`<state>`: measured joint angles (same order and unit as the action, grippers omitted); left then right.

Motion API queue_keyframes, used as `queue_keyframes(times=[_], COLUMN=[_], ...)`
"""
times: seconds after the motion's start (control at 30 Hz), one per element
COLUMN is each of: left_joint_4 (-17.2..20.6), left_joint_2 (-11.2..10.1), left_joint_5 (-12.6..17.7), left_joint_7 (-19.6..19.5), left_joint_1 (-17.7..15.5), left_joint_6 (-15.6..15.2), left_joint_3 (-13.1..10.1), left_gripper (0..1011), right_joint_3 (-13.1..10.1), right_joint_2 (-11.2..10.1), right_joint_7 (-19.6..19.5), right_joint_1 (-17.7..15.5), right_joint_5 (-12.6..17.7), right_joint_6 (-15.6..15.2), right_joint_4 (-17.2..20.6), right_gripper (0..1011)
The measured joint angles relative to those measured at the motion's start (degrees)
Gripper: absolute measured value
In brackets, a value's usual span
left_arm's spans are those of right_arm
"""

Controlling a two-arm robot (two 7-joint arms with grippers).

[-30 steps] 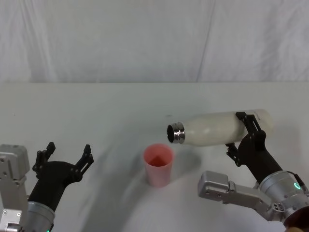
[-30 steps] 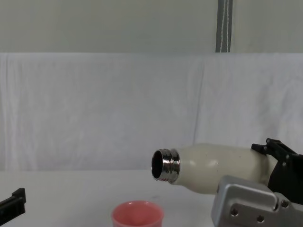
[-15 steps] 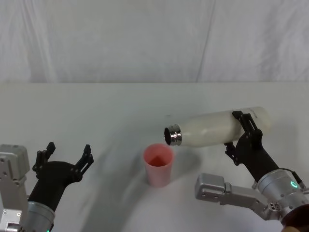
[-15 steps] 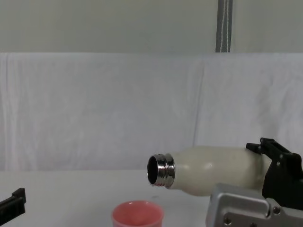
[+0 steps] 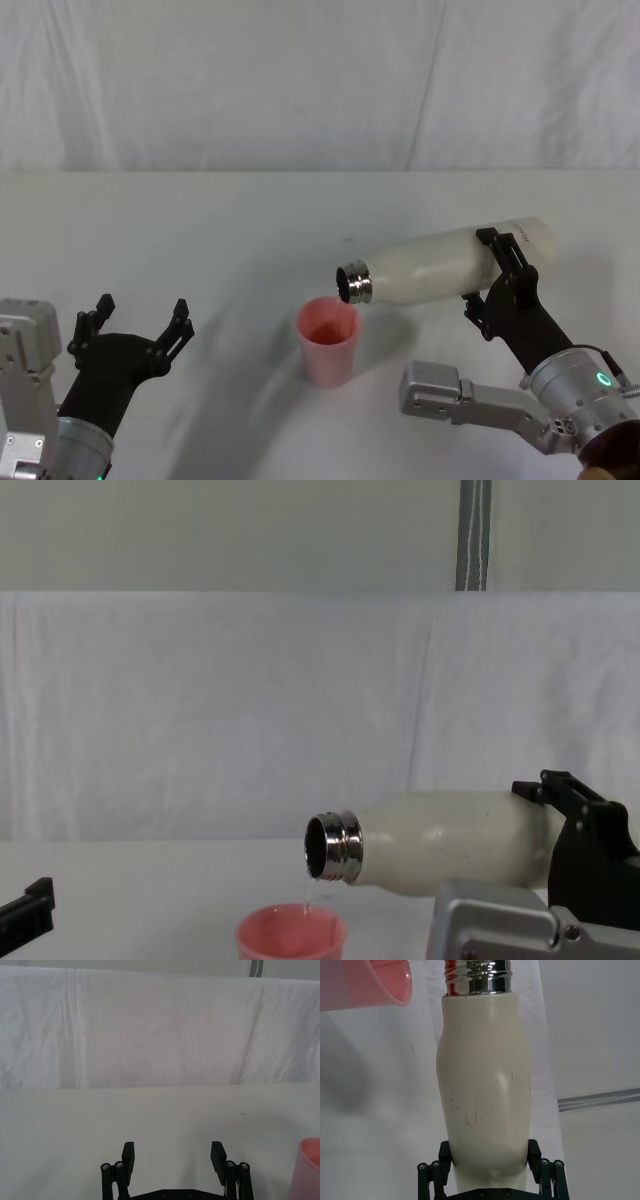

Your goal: Grasp the thermos with one hand and pour water into the cup lid.

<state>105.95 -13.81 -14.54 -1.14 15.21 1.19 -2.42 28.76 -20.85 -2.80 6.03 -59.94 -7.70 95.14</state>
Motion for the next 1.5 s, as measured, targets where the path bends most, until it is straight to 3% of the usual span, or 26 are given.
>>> queue_keyframes(times=[1.5], left_joint_4=[0.0], left_joint_2=[0.0], left_joint_5=[0.0], left_joint_7=[0.0], left_joint_1=[0.0], left_joint_6=[0.0], left_joint_3=[0.0], left_gripper=[1001], right_joint_3=[0.3], right_joint_2=[-0.1], right_joint_7=[0.4], right_joint_1=[0.3], right_joint_5=[0.2], right_joint_6=[-0.3], right_joint_4=[-0.1], right_gripper=[948])
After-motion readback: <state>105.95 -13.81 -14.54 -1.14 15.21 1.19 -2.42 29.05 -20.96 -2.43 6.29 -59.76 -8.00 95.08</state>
